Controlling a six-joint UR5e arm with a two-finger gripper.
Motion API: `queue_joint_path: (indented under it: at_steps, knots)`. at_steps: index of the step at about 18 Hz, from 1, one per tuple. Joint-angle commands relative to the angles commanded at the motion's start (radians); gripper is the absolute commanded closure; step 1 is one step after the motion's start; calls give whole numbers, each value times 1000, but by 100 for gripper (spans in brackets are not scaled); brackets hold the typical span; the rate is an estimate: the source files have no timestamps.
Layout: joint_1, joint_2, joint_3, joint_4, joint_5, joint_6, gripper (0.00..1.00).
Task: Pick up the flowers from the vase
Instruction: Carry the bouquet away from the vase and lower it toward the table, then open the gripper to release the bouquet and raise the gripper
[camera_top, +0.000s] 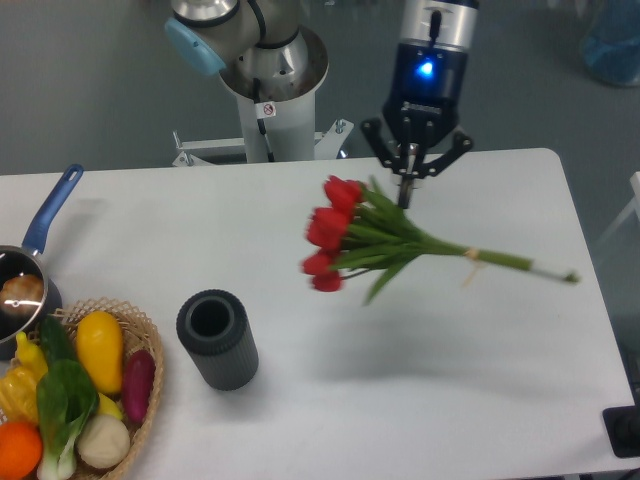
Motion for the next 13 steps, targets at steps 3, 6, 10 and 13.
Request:
queue_joint_path:
  at_steps: [3,6,10,13]
  knots:
    - [-3,-23,3,-29,83,100,100]
    - [-11,-35,11,-55,173,166,100]
    - [-31,-77,95,-176,314,275,100]
    - [-80,-120,135,-212,419,301,100]
